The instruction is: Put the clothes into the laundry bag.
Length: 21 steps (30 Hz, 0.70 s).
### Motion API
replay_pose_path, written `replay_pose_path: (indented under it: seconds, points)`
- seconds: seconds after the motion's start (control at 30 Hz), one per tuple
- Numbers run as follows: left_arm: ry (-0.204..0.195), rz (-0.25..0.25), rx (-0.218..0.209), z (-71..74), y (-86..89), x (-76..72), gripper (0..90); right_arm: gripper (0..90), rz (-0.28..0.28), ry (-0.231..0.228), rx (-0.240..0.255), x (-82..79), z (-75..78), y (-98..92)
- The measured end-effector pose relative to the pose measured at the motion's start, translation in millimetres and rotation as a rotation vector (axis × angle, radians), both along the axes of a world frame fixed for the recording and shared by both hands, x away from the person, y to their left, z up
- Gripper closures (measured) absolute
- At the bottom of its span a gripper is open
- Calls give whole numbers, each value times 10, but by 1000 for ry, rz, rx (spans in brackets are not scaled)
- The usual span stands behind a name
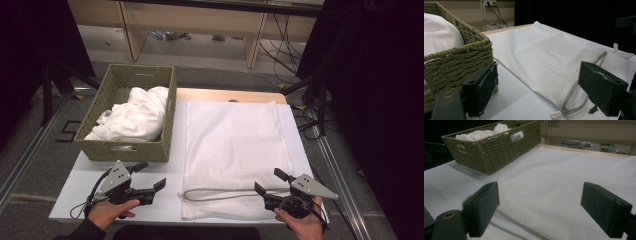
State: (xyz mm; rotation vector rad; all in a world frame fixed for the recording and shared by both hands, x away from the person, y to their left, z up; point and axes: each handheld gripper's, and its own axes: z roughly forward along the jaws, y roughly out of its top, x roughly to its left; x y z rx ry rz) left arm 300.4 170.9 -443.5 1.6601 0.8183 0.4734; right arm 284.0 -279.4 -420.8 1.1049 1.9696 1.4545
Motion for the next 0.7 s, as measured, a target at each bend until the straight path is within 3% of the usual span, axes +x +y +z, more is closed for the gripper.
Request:
replay_pose_path:
  seconds: [0.1,0.13,0.17,0.27,0.33,0.37,0.5,0.57,0.6,0.63,0.67,0.7]
  points:
    - [13,7,1,-5,-5,-4,159,161,9,-25,-1,22,-21,5]
    - [-2,-7,15,-2,5,8,159,163,15,-26,-18,27,-18,-4]
    - [8,2,11,-3,2,2,159,166,11,-34,-32,29,-17,-10]
    - [5,9,14,-4,10,5,161,170,6,-23,-26,27,-23,6]
    - [9,14,16,-3,14,5,161,175,11,-38,-42,43,-28,5]
    - [11,16,16,-3,14,6,162,178,18,-22,-25,41,-33,16]
    - [18,28,32,-12,20,10,164,189,19,-24,-61,48,-22,-12]
    - [15,25,47,-14,24,16,164,189,35,-23,-41,65,-37,2]
    - [13,23,43,-20,22,20,164,189,34,-29,-54,67,-36,-2]
    - [33,37,35,-18,15,6,164,189,28,-10,-48,62,-39,5]
    - [31,37,32,-17,18,8,164,191,38,-21,-34,77,-53,16]
    - [22,28,34,-9,28,15,165,216,32,-23,-62,74,-42,4]
